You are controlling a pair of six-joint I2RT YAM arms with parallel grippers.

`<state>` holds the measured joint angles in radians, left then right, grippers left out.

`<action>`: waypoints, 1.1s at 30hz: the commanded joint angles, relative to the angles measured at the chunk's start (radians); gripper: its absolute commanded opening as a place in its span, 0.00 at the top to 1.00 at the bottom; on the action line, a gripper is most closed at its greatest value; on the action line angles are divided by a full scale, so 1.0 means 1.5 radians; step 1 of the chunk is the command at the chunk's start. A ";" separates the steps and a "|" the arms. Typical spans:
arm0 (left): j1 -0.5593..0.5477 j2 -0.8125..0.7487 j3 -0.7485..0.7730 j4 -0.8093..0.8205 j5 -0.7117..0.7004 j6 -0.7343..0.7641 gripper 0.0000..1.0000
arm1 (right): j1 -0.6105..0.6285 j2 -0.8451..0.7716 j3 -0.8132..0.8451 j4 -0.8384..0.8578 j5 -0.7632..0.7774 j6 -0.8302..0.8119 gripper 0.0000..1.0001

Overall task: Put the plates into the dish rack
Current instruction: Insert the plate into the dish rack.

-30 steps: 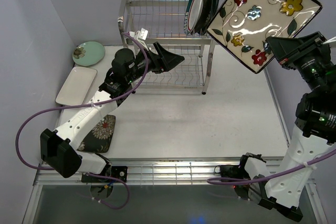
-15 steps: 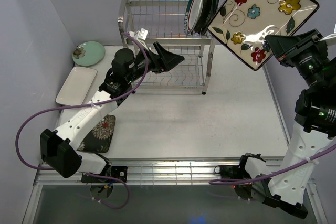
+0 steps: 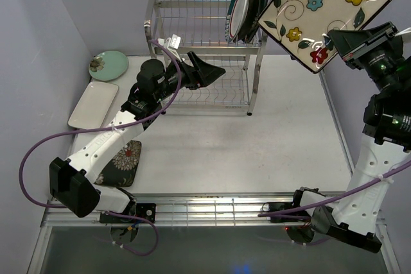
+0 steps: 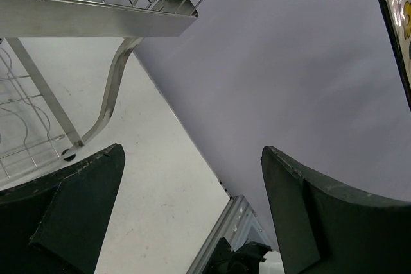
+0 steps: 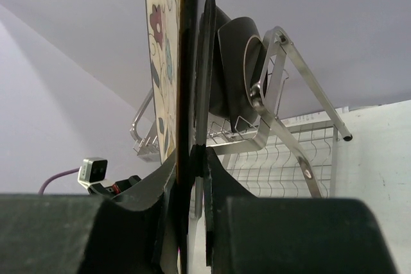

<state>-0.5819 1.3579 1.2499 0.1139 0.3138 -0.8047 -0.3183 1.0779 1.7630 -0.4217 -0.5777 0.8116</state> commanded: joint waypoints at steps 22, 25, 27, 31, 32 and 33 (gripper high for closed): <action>-0.002 -0.002 0.000 0.010 -0.008 0.014 0.03 | 0.287 0.025 0.025 0.157 0.210 -0.093 0.92; -0.002 -0.007 -0.003 0.010 -0.013 0.020 0.03 | 0.305 0.027 0.031 0.162 0.234 -0.099 0.92; -0.002 -0.007 -0.002 0.009 -0.014 0.021 0.03 | 0.318 0.043 0.056 0.156 0.242 -0.103 0.92; -0.002 -0.006 -0.004 0.009 -0.013 0.019 0.03 | 0.401 0.069 0.083 0.148 0.298 -0.135 0.92; -0.002 -0.006 -0.005 0.009 -0.015 0.020 0.03 | 0.424 0.074 0.087 0.149 0.335 -0.155 0.92; -0.002 -0.008 -0.006 0.009 -0.015 0.020 0.03 | 0.447 0.087 0.092 0.150 0.358 -0.169 0.92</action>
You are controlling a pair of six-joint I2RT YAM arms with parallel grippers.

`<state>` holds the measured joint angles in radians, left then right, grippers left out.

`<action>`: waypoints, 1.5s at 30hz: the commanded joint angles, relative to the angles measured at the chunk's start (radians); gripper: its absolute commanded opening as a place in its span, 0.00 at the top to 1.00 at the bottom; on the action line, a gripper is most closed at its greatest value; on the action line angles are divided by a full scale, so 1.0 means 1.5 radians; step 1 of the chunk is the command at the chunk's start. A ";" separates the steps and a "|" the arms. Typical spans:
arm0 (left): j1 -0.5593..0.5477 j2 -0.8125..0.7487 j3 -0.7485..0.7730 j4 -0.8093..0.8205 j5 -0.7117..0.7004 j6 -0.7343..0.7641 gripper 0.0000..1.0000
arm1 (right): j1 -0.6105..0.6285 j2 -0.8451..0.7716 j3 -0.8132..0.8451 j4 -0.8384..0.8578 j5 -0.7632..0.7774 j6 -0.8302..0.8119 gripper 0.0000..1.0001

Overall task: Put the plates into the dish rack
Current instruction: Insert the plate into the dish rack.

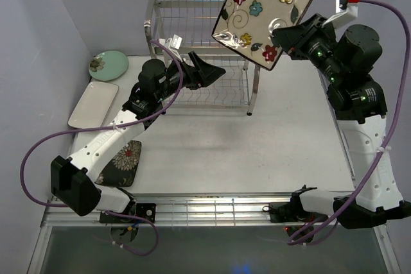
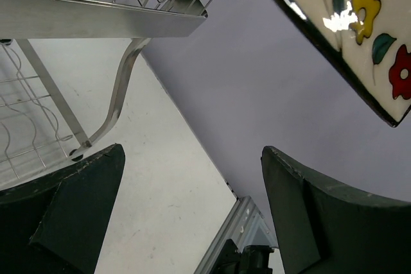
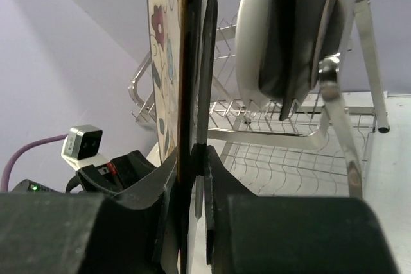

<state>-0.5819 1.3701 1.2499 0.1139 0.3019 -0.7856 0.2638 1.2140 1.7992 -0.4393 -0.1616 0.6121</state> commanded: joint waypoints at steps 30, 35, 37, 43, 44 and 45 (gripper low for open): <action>0.010 -0.238 -0.140 -0.119 -0.152 0.045 0.02 | 0.495 0.242 0.274 0.449 0.632 -0.595 0.92; 0.010 -0.271 -0.150 -0.144 -0.172 0.063 0.02 | 0.495 0.262 0.281 0.506 0.662 -0.657 0.92; 0.010 -0.282 -0.151 -0.164 -0.177 0.076 0.02 | 0.495 0.268 0.283 0.520 0.670 -0.688 0.92; 0.009 -0.352 -0.171 -0.197 -0.186 0.104 0.02 | 0.495 0.295 0.296 0.595 0.710 -0.781 0.92; 0.010 -0.363 -0.175 -0.197 -0.189 0.110 0.02 | 0.495 0.302 0.300 0.601 0.715 -0.800 0.92; 0.010 -0.374 -0.182 -0.196 -0.191 0.117 0.02 | 0.495 0.308 0.305 0.606 0.719 -0.807 0.92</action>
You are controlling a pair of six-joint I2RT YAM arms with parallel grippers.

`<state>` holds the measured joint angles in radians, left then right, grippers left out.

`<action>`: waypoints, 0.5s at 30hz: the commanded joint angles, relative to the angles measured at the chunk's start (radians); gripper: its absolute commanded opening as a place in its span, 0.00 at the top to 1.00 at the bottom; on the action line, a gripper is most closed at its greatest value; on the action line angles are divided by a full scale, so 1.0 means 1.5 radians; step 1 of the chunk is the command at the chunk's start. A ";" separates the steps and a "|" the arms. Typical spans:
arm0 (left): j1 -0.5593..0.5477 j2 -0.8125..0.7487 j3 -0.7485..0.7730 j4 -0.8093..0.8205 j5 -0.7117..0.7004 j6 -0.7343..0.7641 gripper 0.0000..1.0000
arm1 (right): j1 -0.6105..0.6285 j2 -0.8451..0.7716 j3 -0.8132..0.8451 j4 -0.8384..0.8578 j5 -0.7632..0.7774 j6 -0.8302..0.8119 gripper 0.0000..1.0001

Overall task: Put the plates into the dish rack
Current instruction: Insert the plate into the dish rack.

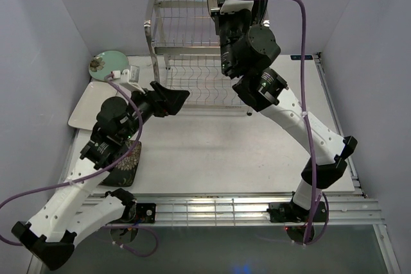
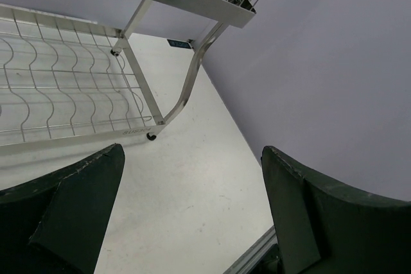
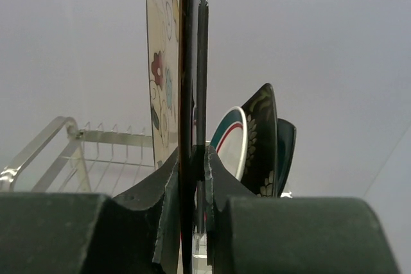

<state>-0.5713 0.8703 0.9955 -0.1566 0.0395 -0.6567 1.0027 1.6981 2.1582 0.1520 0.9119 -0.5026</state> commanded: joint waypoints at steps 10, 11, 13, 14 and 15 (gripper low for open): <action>0.002 -0.118 -0.041 -0.042 -0.065 0.079 0.02 | -0.011 0.047 0.115 0.248 0.037 -0.116 0.92; 0.001 -0.125 -0.044 -0.044 -0.064 0.081 0.02 | -0.014 0.054 0.118 0.245 0.036 -0.114 0.92; 0.002 -0.135 -0.048 -0.053 -0.060 0.087 0.02 | -0.023 0.063 0.122 0.242 0.036 -0.102 0.92; 0.002 -0.140 -0.049 -0.056 -0.058 0.089 0.02 | -0.029 0.065 0.122 0.234 0.034 -0.092 0.92; 0.002 -0.145 -0.051 -0.061 -0.055 0.092 0.02 | -0.033 0.066 0.124 0.220 0.034 -0.084 0.92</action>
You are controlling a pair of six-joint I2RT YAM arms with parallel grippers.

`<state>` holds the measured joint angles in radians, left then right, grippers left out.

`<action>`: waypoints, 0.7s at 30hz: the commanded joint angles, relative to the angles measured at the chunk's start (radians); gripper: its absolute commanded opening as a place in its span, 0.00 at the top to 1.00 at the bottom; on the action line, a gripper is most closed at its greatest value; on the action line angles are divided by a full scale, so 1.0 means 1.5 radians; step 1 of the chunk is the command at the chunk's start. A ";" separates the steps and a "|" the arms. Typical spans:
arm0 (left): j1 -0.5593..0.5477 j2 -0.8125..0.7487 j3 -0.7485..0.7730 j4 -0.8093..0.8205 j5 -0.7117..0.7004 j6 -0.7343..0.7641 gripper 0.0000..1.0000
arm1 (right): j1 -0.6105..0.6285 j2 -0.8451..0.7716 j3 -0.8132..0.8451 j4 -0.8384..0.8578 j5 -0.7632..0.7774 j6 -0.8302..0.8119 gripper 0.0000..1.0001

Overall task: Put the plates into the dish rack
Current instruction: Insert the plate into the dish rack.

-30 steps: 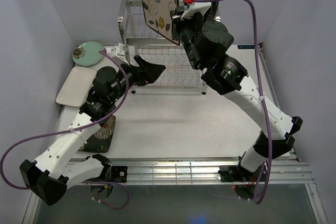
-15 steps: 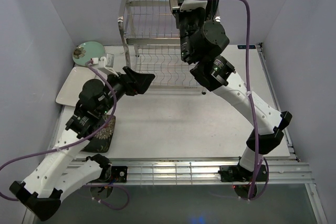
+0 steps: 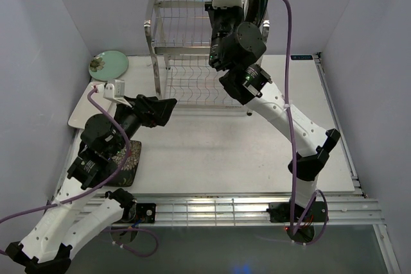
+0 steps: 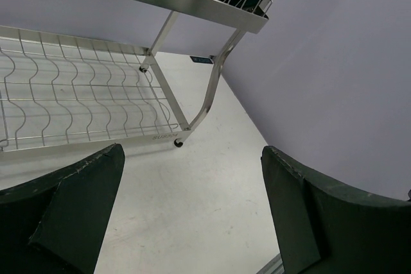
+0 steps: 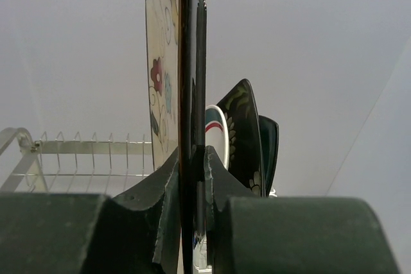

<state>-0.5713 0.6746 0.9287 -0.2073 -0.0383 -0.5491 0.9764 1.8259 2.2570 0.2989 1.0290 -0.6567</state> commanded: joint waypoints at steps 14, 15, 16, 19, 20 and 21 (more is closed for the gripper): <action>0.002 -0.054 -0.029 -0.053 0.003 0.085 0.02 | -0.095 0.033 0.062 0.041 -0.055 0.120 0.92; 0.002 -0.055 -0.031 -0.054 0.003 0.084 0.02 | -0.102 0.032 0.056 0.037 -0.057 0.130 0.92; 0.002 -0.057 -0.034 -0.053 0.002 0.084 0.02 | -0.106 0.031 0.049 0.035 -0.059 0.144 0.92; 0.002 -0.057 -0.035 -0.054 0.003 0.084 0.02 | -0.114 0.030 0.032 0.027 -0.066 0.163 0.92; 0.002 -0.057 -0.036 -0.053 0.004 0.084 0.02 | -0.116 0.032 0.031 0.027 -0.067 0.164 0.92; 0.002 -0.058 -0.037 -0.053 0.003 0.084 0.02 | -0.119 0.034 0.031 0.024 -0.068 0.167 0.92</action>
<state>-0.5713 0.5957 0.8768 -0.2733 -0.0338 -0.4389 0.8089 1.9274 2.2601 0.1493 0.9962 -0.4656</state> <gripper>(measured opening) 0.978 0.180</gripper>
